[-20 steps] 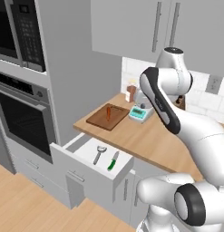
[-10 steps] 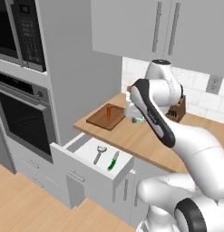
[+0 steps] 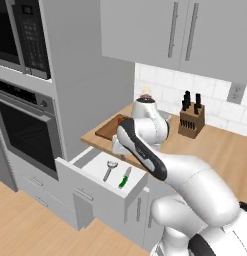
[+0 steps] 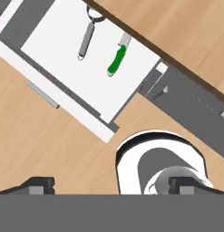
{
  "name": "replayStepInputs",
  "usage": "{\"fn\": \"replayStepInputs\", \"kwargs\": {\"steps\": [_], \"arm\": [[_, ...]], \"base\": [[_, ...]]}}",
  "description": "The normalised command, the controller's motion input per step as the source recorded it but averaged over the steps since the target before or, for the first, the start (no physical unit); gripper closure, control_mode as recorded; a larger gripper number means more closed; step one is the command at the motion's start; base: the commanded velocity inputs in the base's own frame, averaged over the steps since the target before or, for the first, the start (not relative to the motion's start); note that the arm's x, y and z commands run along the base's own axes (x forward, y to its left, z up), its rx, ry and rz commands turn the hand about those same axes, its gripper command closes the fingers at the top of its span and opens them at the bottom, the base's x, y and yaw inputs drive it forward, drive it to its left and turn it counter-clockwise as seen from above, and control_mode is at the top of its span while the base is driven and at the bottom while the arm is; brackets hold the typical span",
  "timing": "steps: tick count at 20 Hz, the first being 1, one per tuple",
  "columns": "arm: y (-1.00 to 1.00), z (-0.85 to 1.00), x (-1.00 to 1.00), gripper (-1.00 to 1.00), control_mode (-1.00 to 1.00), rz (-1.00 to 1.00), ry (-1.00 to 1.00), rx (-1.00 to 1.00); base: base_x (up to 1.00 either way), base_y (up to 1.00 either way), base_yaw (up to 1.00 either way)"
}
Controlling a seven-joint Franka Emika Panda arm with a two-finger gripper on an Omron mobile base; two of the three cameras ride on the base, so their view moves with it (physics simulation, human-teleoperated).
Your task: Place the appropriate cutting tool for cutting the carrot skin on the cutting board.
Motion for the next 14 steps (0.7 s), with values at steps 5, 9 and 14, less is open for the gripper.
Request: {"fn": "replayStepInputs", "kwargs": {"steps": [5, 9, 14], "arm": [[0.1, -0.51, 0.54, -1.0, -1.0, -0.26, 0.15, 0.04], [0.04, -0.5, 0.11, -1.0, -1.0, -0.21, 0.04, 0.02], [0.11, -0.51, 0.05, -1.0, -1.0, -0.22, 0.04, 0.0]], "base": [[0.0, 0.0, 0.0], [0.0, 0.0, 0.0], [0.0, 0.0, 0.0]]}}
